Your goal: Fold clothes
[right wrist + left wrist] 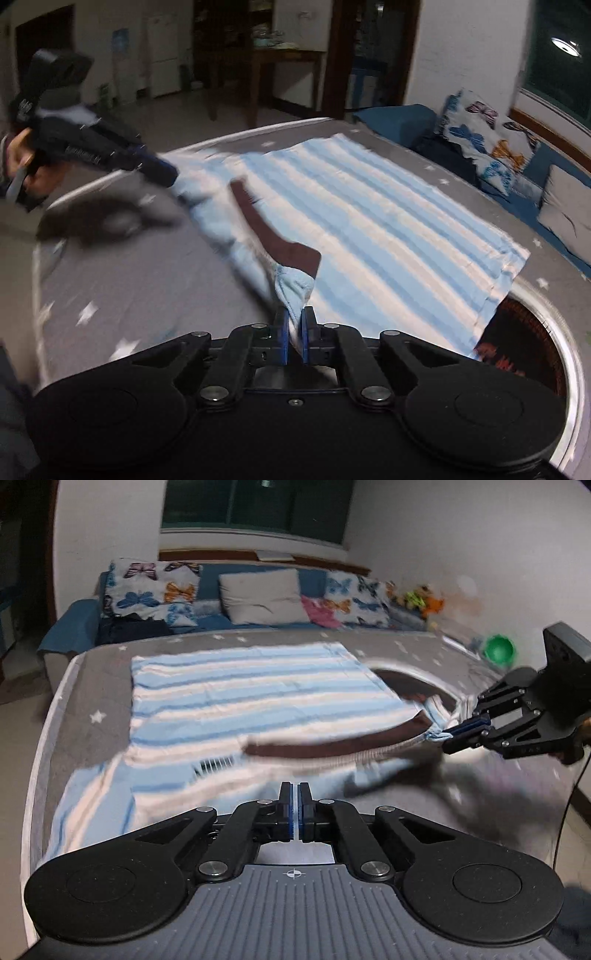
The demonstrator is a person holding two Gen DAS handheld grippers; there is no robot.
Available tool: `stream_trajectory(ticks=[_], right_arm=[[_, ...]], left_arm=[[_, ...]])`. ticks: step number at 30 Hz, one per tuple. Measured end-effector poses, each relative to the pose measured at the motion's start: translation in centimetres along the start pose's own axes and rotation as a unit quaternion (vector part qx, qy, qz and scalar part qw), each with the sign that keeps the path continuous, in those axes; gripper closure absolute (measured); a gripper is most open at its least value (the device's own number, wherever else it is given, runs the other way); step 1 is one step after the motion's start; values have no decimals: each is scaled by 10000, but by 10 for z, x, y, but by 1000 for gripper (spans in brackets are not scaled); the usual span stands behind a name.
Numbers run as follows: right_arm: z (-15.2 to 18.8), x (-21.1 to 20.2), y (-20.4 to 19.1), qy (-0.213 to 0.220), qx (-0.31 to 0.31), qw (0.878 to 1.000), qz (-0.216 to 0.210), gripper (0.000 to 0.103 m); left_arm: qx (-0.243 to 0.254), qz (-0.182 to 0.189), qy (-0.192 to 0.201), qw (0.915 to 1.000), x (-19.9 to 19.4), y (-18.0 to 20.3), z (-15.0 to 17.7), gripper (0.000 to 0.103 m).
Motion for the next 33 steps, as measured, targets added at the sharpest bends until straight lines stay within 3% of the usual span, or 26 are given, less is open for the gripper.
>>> stream_trajectory(ticks=[5,9,13,20,26,30,33], right_arm=[[22,0,-23,-313,-160,9993,-139,95],[11,-17,-19,-52,60,10000,-47,95],[-1,-14,-10,155,313,9992,186,94],[4,21,-18,73,556,9984,119,91],[18,14,-28,38,683,9976,44,80],[35,-12,-9,124,1140,9926,404,79],[59,-37,28,199,1814,9783,984,77]], left_arm=[[-17,-20,21,10000,-12,-4,-1,100],[-148,2,275,9995,-18,-11,-19,99],[-411,-34,208,9989,0,-17,-19,99],[-465,-20,-471,9978,46,-5,12,99],[-385,-67,-576,9976,48,-3,31,90],[-407,-54,-473,9980,42,-2,29,89],[-356,-41,-367,9987,35,6,22,85]])
Point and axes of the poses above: each gripper's, at about its wrist camera, not at the fingertips, and x roughly the way its jaws point, y to its right, z to its underside, the point moved 10 cm from there along x, roughly the way its jaws point, and after that the axes turned 6 degrees about -x, right-handed, at the moved point
